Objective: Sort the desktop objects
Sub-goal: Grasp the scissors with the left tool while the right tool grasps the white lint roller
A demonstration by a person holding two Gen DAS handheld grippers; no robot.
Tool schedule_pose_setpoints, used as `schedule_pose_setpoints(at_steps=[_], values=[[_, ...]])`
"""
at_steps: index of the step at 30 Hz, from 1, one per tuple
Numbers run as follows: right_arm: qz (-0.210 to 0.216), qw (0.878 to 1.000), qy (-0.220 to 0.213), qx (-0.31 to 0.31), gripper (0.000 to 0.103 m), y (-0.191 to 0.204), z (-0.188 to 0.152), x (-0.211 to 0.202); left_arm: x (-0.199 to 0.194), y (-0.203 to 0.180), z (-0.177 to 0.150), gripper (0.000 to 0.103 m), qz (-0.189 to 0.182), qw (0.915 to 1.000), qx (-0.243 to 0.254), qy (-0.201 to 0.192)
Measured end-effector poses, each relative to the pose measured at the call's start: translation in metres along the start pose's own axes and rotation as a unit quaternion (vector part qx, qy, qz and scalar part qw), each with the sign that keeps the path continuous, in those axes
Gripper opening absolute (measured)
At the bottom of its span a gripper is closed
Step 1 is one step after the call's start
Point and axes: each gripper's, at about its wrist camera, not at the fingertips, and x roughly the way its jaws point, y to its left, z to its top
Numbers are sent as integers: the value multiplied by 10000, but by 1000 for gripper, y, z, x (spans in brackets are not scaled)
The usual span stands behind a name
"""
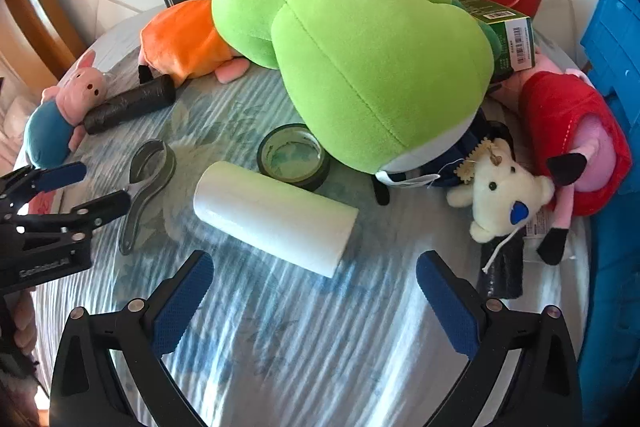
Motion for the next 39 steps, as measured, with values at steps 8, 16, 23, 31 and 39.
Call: schedule_pose_setpoints(at_steps=[8,16,23,31,39], values=[[-62,9997,219,-90,103,2,7,25,19,5,3,62,-85,9995,-271,101],[1274,9908,452,-63,103,24,-1,25,-3,22,-30,37,54,9985,-503,189],[866,9952,233,-397,103,35,-13,0,-19,16,-51,36,-90,9977,-621,271],[240,9973,138,-673,103,24,6,12,-16,-13,-30,36,-17,9994,-307,168],[216,9967,590,-518,103,23,16,71,-17,-7,-36,38,-140,9992,-385,41]])
